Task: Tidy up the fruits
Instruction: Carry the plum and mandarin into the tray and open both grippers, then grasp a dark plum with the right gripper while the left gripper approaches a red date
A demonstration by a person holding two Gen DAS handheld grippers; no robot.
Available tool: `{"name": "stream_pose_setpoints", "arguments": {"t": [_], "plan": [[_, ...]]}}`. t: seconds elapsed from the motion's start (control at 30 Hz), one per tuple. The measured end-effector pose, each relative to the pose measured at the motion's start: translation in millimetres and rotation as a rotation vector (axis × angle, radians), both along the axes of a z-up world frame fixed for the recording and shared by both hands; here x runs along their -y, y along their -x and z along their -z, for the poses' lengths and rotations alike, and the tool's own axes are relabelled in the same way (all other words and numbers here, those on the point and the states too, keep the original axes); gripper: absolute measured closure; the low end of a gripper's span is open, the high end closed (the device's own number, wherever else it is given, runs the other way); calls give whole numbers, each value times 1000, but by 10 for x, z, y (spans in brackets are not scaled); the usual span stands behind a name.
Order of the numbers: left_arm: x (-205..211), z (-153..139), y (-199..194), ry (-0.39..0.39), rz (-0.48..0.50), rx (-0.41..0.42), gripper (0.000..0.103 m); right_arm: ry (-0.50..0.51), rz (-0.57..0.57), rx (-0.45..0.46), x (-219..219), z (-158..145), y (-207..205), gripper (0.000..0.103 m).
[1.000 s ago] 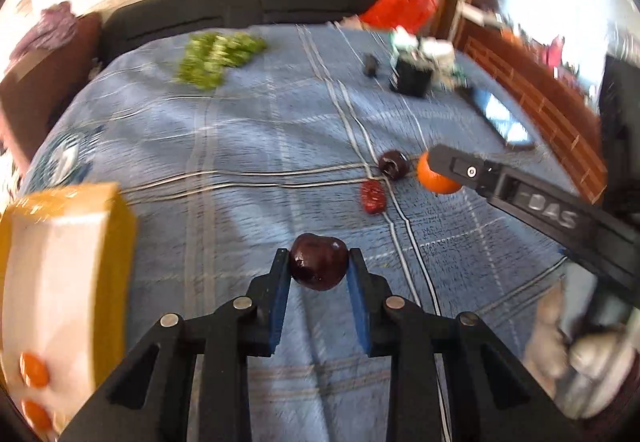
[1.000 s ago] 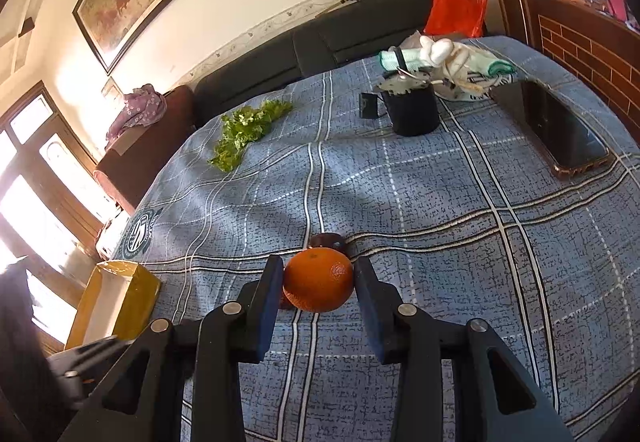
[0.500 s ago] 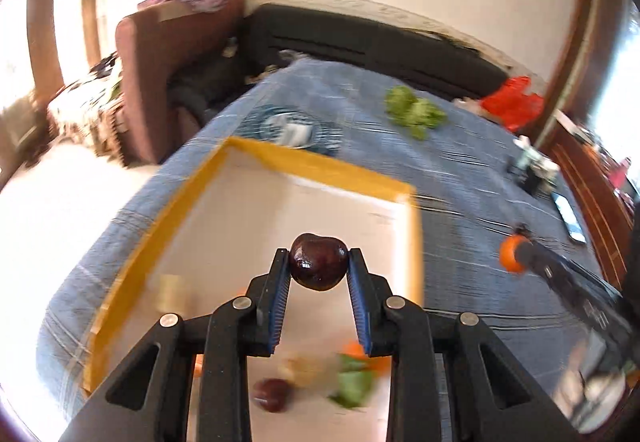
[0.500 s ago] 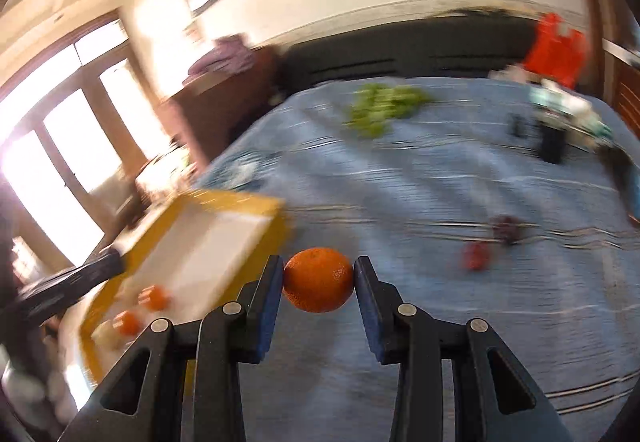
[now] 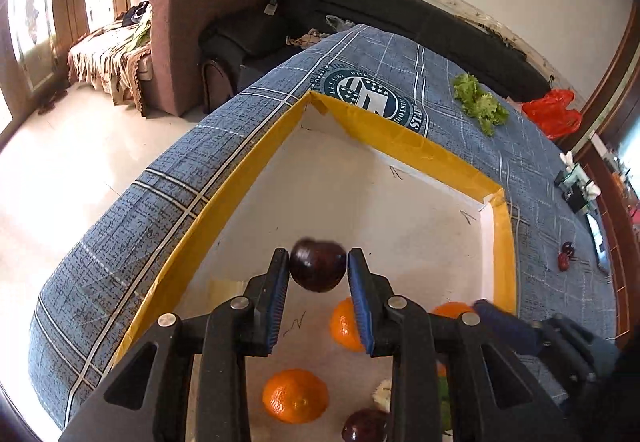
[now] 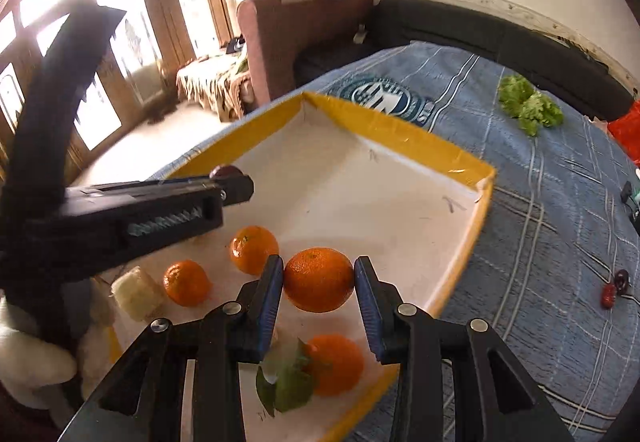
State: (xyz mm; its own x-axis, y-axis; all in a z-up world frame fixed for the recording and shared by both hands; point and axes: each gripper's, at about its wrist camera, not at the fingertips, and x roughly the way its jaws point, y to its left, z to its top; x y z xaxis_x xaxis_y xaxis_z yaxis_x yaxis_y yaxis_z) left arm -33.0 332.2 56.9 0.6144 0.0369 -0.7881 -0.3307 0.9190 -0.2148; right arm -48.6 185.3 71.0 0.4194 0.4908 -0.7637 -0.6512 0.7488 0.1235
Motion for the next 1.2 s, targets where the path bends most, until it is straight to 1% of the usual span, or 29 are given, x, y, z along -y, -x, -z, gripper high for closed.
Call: {"name": "stream_pose_setpoints", "arguments": {"t": [0.03, 0.07, 0.1, 0.13, 0.2, 0.37, 0.4, 0.43, 0.5, 0.6, 0.7, 0.77, 0.87, 0.97, 1.07, 1.13, 1.2], "plan": [[-18, -28, 47, 4, -5, 10, 63, 16, -6, -4, -39, 40, -5, 62], [-30, -54, 89, 5, -7, 18, 55, 27, -9, -5, -67, 63, -3, 62], [-39, -102, 154, 2, -12, 34, 52, 38, -14, -6, -89, 88, 2, 62], [-42, -141, 210, -3, -15, 45, 51, 46, -20, -6, -112, 103, 9, 61], [-73, -228, 331, 0, -30, 68, 45, 52, -28, -6, -139, 124, 15, 61], [-104, -439, 644, 52, -54, 129, 39, 14, 1, 4, -62, 1, 40, 61], [-84, -477, 693, 54, -54, 140, 37, 6, 7, 13, -32, -40, 55, 59], [-46, -522, 746, 53, -53, 153, 35, -6, 15, 25, 14, -87, 70, 55], [32, -577, 801, 48, -49, 166, 28, -32, 46, 51, 150, -173, 88, 48], [209, -616, 813, 46, -39, 154, 22, -70, 105, 55, 416, -250, 67, 48], [427, -616, 810, 65, -16, 135, 18, -109, 172, 55, 774, -303, 68, 48], [582, -590, 818, 95, 25, 137, 18, -124, 223, 46, 1054, -317, 59, 48], [877, -538, 816, 134, 108, 126, 18, -128, 329, 40, 1584, -324, 15, 48], [1200, -468, 777, 130, 184, 115, 18, -138, 447, 29, 2208, -330, -32, 48], [1530, -385, 661, 125, 263, 75, 18, -123, 598, 34, 2907, -331, -105, 48], [1676, -379, 634, 121, 296, 69, 18, -147, 681, 10, 3299, -310, -205, 48], [1790, -376, 636, 103, 323, 69, 18, -176, 735, -8, 3555, -281, -298, 48]]}}
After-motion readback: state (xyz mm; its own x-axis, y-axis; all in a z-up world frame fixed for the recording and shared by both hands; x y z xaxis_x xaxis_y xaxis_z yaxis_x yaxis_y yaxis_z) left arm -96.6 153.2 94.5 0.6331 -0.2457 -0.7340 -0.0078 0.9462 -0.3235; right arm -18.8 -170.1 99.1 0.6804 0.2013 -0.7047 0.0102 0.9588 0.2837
